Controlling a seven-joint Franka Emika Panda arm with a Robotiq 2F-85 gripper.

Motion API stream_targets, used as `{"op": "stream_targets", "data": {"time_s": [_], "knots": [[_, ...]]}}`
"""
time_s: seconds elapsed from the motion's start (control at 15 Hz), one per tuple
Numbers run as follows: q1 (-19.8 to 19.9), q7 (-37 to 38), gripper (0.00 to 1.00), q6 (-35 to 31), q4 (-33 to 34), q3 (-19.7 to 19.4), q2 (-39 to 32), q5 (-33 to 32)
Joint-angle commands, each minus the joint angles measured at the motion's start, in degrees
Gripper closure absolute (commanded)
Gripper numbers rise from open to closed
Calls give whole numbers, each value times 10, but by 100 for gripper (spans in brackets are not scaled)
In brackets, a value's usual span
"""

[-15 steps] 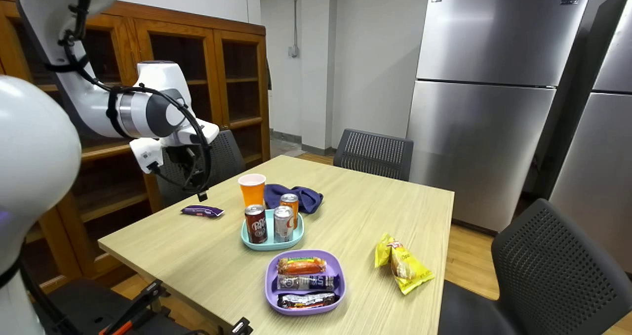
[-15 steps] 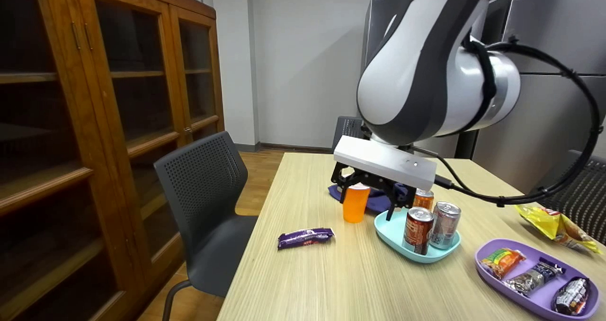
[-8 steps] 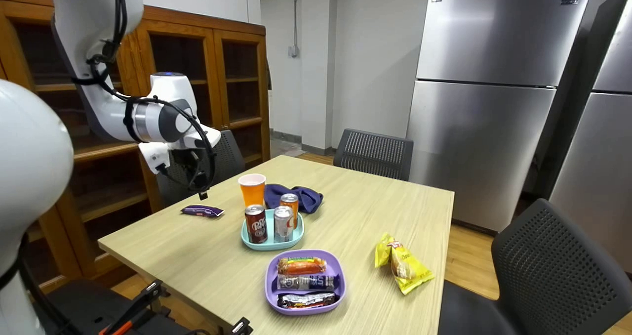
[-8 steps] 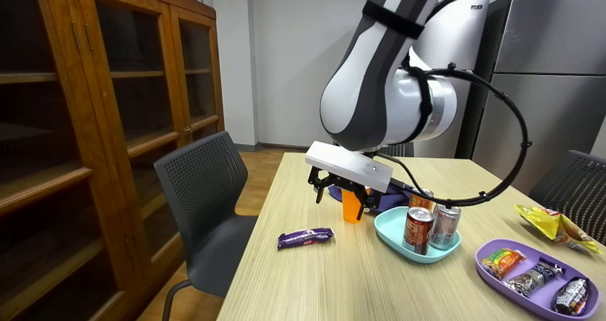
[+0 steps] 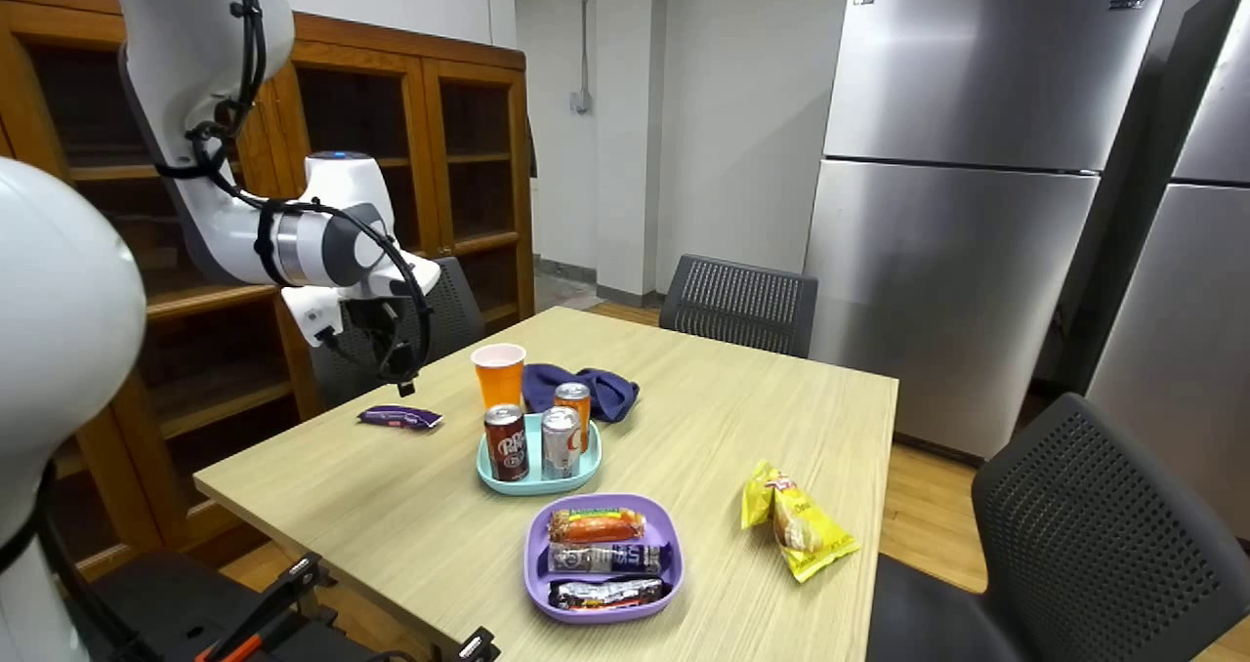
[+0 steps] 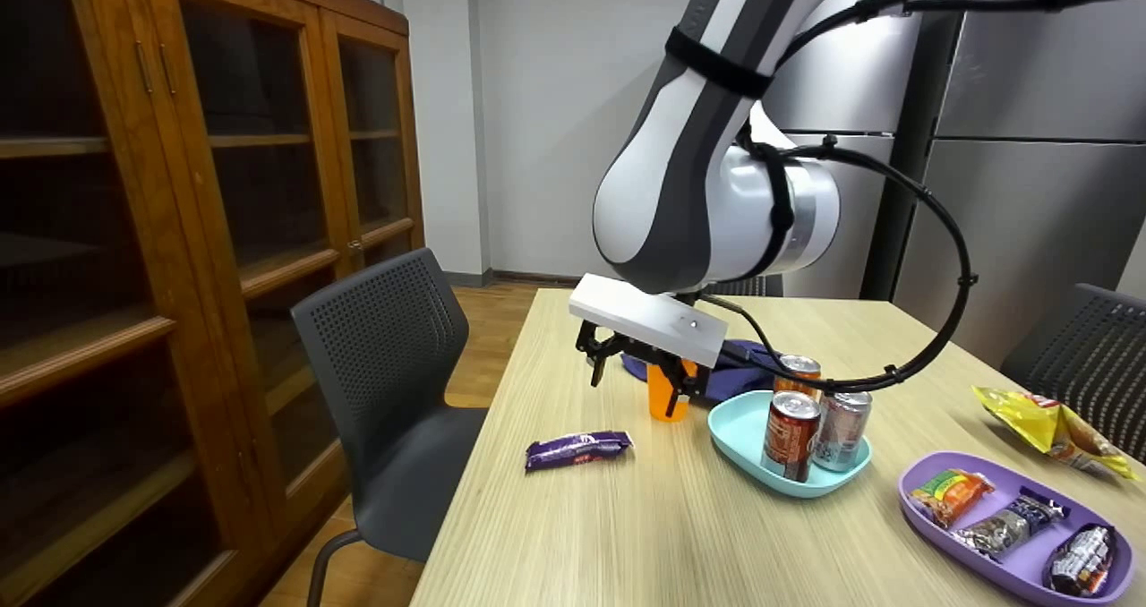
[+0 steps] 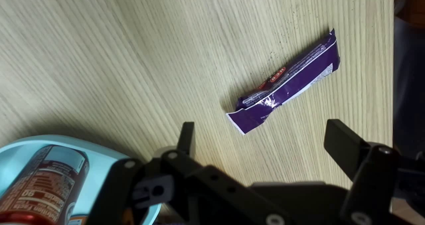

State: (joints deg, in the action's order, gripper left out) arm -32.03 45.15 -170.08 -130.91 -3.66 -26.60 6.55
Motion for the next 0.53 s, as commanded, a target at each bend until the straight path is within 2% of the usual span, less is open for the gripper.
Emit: {"op": "stream_targets", "data": {"time_s": [0.0,0.13,0.2,0.4,0.47], "knots": [[6,3,0,0,0,4,0,-5],[6,3,0,0,0,4,0,-5],[-38,63,0,15,14,-42,-12,-11],[-64,136,0,32,39,-63,-36,4],[-60,158,0,43,47,-56,-41,14]]}}
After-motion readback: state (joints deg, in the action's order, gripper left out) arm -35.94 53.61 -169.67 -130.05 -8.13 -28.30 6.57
